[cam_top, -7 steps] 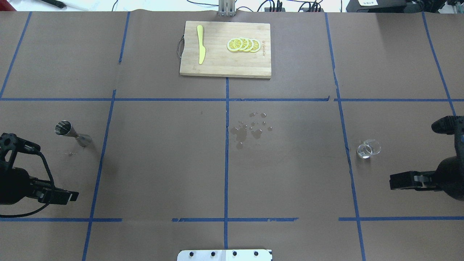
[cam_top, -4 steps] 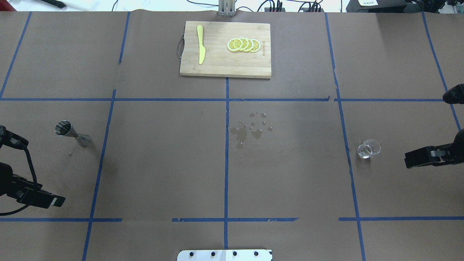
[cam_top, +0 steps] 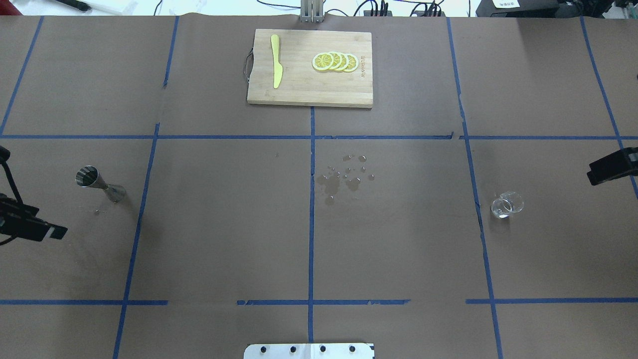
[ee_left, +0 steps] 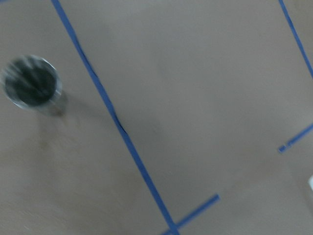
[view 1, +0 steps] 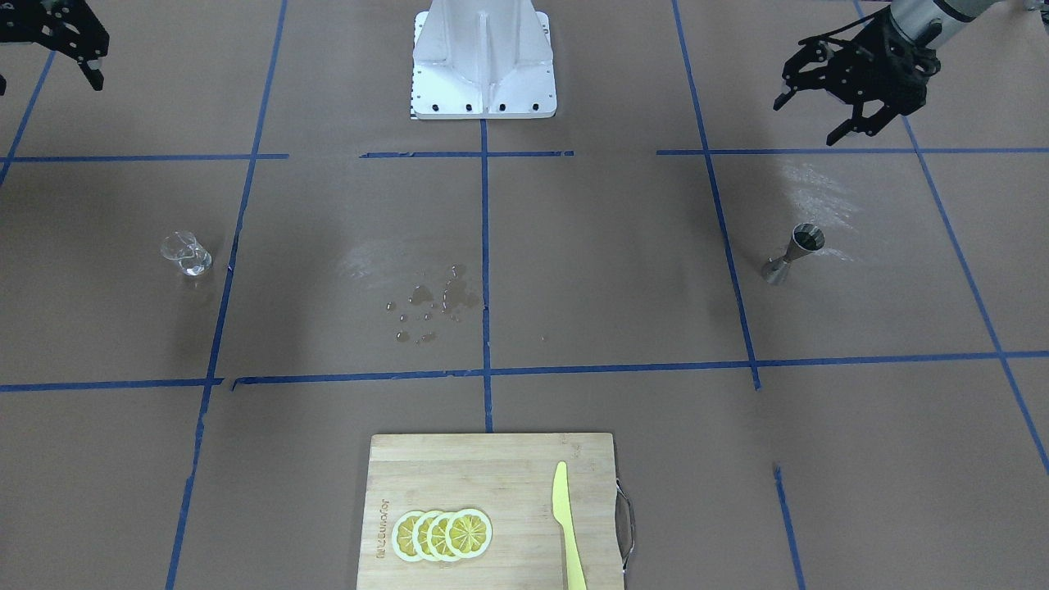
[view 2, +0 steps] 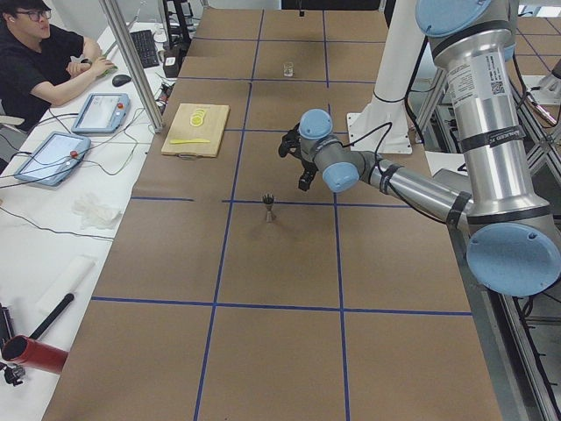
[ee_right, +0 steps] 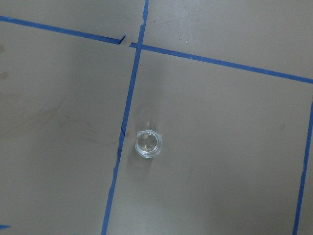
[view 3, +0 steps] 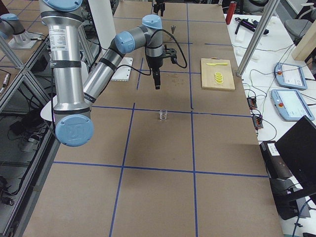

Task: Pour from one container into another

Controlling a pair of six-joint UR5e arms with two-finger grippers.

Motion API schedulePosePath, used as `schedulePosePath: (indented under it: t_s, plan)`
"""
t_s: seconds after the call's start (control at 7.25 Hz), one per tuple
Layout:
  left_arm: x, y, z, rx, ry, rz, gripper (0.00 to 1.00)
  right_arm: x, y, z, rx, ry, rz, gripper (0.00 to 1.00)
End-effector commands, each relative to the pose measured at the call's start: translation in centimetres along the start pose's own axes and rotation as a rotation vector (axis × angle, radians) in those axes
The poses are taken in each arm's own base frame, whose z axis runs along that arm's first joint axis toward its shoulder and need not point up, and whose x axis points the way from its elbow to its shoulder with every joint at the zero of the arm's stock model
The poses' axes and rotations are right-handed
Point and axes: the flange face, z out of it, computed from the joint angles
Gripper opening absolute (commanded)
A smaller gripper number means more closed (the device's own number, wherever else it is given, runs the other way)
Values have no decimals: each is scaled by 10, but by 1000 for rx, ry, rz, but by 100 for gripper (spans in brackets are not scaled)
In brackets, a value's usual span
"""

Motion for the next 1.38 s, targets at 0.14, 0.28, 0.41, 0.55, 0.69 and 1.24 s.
schedulePosePath:
  t_s: [0.14,0.28,0.41,0.55,0.69,1.24]
  plan:
    - [-119,-60,-19,117,-167,46,100,81,-52,15,-25,41,-58,100]
    - [-143,-79,-30,118,-242,41,100,93,-57,23,-40,55,-61,100]
    - [-164,-105,-53,99,-380,47,100,108,-61,26,-47,61,-48,100]
    - [-178,-144,-69,73,-471,39,100,129,-65,30,-61,69,-47,100]
    - [-206,-153,-71,53,-486,-10,100,151,-69,36,-77,74,-52,100]
    - [-308,-102,-81,-36,-345,-34,100,241,-55,53,-102,-43,24,100]
